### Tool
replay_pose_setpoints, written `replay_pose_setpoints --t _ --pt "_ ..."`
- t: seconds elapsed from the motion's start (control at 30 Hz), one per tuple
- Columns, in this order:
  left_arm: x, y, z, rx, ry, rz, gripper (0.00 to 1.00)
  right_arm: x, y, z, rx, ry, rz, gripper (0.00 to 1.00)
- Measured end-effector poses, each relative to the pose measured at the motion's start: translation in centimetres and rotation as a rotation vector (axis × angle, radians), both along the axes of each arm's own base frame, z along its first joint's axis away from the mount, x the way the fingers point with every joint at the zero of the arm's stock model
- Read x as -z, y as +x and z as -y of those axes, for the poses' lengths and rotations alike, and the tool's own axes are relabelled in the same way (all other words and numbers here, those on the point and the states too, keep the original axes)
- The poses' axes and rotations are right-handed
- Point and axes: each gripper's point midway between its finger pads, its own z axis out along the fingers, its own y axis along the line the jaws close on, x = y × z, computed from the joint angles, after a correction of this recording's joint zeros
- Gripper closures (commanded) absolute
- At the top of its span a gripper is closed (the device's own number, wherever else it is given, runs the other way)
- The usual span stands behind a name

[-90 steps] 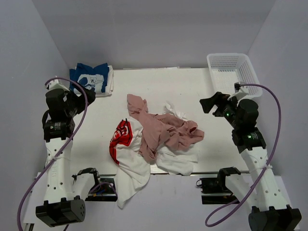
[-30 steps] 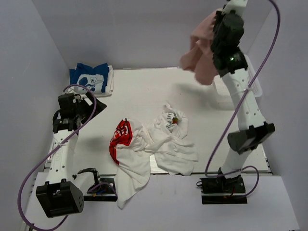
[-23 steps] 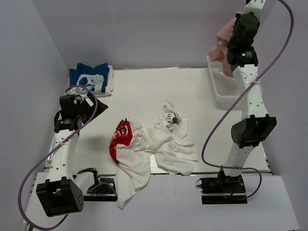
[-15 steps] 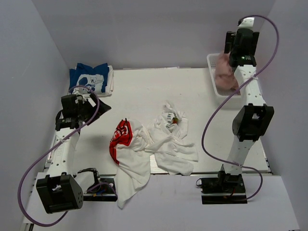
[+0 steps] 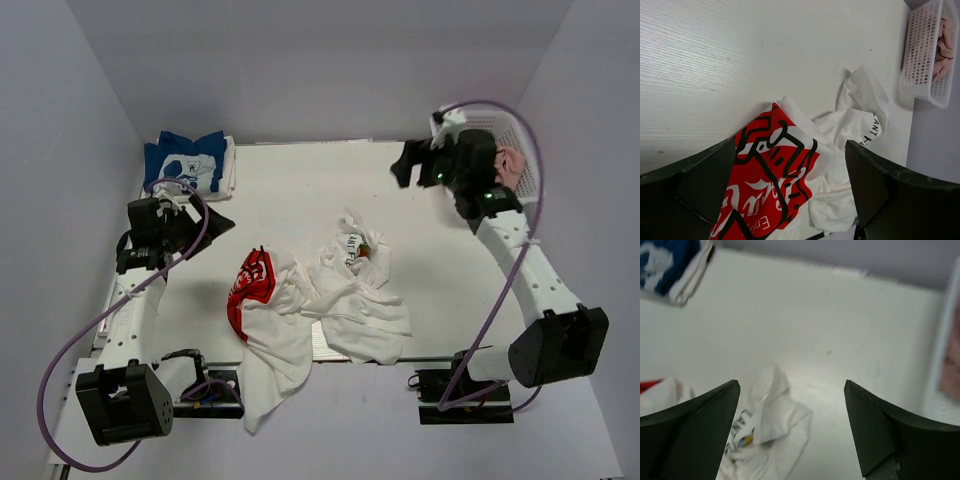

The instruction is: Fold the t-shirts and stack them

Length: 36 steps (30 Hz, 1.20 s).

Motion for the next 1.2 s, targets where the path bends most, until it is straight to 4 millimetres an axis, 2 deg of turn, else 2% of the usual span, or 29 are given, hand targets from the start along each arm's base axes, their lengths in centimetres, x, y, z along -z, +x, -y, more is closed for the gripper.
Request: replay_pose_setpoints --t 0.07,0.13,0.23,0.3,0.37,0.47,0.5,0.57,0.6,0.63,0.73,0.83,0.9,1.0,1.13,1.2 --pt "0.3 -0.1 0.0 -0.006 -0.008 -0.008 0.0 4.5 -1.8 -2.7 -0.077 0.02 -0.105 0.1" --pt "0.8 -0.2 0.0 -0.013 -0.015 -0.025 0.0 10.6 -3.8 -5.7 -0.148 0.006 -0.251 0.1" --pt "1.4 -0.1 0.0 -0.019 -0.024 -0.048 0.0 18.0 -8.0 -10.0 -0.263 -0.048 -0.452 0.1" --pt "1.7 -0.1 0.0 -0.024 -0.024 -0.061 0.0 21.3 -10.7 -12.3 -0.325 -0.088 -0.54 0.1" --pt "1.9 -0.2 -0.1 -0.032 -0.022 -0.068 0.0 23.5 -12.2 -13.5 -0.35 -0.128 -0.593 0.11" --pt "1.9 -0.1 -0.2 -0.038 -0.02 -0.07 0.0 25.7 -12.2 -13.7 -0.313 -0.185 -0.609 0.59" --pt "2.0 -0.1 -0.3 -0.041 -0.02 -0.071 0.0 26.3 -11.8 -13.6 -0.281 -0.198 -0.612 0.82" --pt "2.0 -0.1 -0.3 -0.045 -0.017 -0.073 0.0 26.9 -11.1 -13.0 -0.222 -0.228 -0.61 0.96" --pt "2.0 -0.2 -0.4 -0.046 -0.016 -0.075 0.0 26.9 -10.8 -12.9 -0.198 -0.234 -0.605 1.0" --pt "2.0 -0.2 -0.3 -0.046 -0.016 -0.076 0.0 26.6 -10.3 -12.7 -0.172 -0.239 -0.594 1.0" --pt "2.1 -0.3 -0.3 -0.043 -0.018 -0.081 0.0 24.2 -8.7 -12.1 -0.092 -0.236 -0.521 1.0" --pt "2.1 -0.5 -0.2 -0.035 -0.022 -0.085 0.0 19.3 -6.2 -11.0 0.002 -0.221 -0.399 1.0" --pt "2.1 -0.5 -0.1 -0.032 -0.024 -0.086 0.0 14.3 -3.8 -10.1 0.07 -0.199 -0.288 1.0" --pt "2.1 -0.5 0.0 -0.028 -0.027 -0.085 0.0 4.9 -0.1 -8.3 0.168 -0.138 -0.092 1.0" --pt "2.2 -0.5 0.1 -0.018 -0.033 -0.091 0.0 -6.8 2.5 -4.3 0.309 -0.074 0.148 1.0" --pt "2.5 -0.5 0.2 -0.017 -0.035 -0.102 0.0 -11.3 3.3 -2.0 0.387 -0.063 0.24 1.0"
